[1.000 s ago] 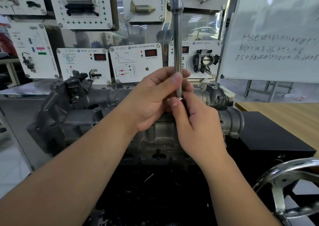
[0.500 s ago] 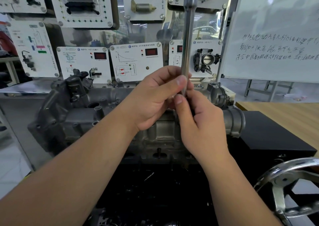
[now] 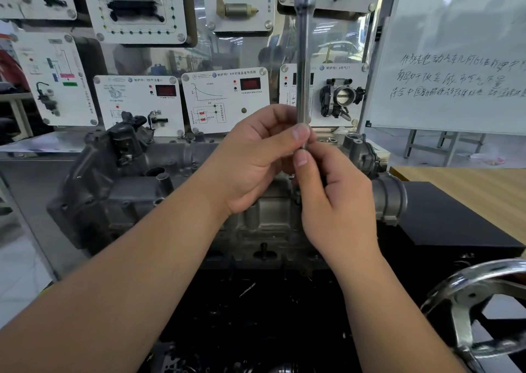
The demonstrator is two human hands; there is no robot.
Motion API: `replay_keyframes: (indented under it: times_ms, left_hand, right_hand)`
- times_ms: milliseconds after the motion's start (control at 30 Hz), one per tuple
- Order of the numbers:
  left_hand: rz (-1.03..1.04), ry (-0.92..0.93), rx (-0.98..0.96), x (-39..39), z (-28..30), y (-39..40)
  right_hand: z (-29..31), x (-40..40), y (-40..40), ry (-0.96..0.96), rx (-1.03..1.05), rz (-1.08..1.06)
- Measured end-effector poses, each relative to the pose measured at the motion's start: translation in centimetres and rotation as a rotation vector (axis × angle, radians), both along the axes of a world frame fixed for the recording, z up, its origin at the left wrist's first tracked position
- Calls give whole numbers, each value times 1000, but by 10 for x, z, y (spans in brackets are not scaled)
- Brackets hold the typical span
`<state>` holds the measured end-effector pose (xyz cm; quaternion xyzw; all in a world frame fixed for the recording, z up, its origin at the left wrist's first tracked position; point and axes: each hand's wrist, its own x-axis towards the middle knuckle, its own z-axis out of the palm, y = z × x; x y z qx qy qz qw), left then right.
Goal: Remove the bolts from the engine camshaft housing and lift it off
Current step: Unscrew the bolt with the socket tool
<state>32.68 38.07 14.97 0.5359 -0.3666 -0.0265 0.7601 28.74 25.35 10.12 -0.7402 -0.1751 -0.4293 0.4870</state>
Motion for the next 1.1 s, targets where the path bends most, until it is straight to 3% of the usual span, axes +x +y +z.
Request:
replay_keyframes:
  times_ms: [233, 467, 733, 1100]
  left_hand:
    - [-44, 16, 84, -4, 4, -1]
    - [-41, 18, 27, -3, 2, 0]
    - [-19, 8, 145, -4, 2, 1]
    - [-41, 8, 30, -1, 1, -1]
  right_hand:
    - [1, -4, 5, 65, -18, -54]
    - [2, -4, 5, 54, -107, -70]
    - [3, -3, 3, 107, -124, -39]
    - [1, -5, 3, 68, -42, -26]
